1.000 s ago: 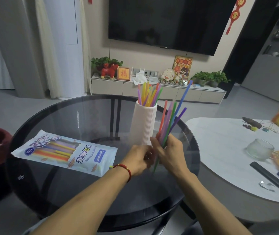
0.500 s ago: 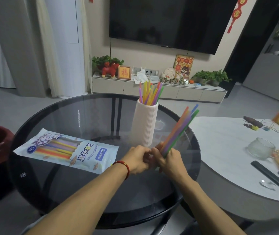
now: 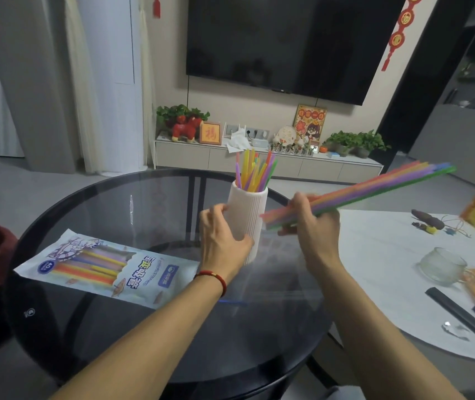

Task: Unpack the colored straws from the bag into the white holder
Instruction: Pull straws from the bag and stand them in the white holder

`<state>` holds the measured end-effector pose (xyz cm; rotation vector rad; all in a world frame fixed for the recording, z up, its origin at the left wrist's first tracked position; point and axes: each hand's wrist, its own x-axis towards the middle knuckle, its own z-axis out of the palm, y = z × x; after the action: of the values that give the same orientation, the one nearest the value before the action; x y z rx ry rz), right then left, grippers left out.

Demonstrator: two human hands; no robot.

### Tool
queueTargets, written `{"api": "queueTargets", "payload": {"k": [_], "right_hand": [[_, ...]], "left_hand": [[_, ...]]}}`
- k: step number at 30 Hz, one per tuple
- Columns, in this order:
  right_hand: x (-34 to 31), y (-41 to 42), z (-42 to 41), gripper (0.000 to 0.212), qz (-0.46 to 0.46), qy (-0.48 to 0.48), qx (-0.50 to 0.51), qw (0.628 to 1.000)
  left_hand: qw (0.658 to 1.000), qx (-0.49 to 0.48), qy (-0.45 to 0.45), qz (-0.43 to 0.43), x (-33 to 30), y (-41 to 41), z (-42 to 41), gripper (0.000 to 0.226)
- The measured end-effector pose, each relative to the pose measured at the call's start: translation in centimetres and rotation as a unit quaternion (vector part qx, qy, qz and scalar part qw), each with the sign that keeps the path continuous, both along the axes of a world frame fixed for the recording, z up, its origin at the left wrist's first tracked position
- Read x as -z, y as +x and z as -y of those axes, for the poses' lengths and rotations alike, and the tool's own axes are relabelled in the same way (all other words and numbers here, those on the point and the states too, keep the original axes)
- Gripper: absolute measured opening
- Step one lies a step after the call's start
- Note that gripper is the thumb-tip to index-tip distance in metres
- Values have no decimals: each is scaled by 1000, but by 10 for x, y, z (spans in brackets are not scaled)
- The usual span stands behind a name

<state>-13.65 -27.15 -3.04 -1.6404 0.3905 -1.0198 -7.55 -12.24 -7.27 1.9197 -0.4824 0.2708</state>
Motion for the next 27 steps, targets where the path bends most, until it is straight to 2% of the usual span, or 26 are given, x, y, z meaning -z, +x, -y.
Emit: {"api": "queueTargets", "payload": {"k": [3,6,8,11,15,19,23,27], "right_hand": [[-39,20,4,24,31,38,-3,999],[-57,40,5,26,13,5,-4,1000],[-60,52,3,26,-28,-56,-2,998],[-65,68,-1,30,-68,-160,-2,985],[-64,81,-4,38,-137,-289,37,947],[-47,78,-12,30,-188,-338,30,922],[-56,73,-16,16,-143,-309,-13,940],[-74,71,-22,28,-103,-233,-37,966]], "left_hand": [[999,11,39,32,-9,3,19,101],[999,23,-1,-46,-19,15,35,115],[996,18,-43,-77,-22,25,41,106],[998,-1,-47,-36,-18,30,44,83],[999,-8,-40,-15,-11,30,45,79],[999,-7,-37,-7,-7,30,42,80],[999,2,-36,-16,-12,31,38,76],[999,16,-36,-4,-20,32,35,70]]}}
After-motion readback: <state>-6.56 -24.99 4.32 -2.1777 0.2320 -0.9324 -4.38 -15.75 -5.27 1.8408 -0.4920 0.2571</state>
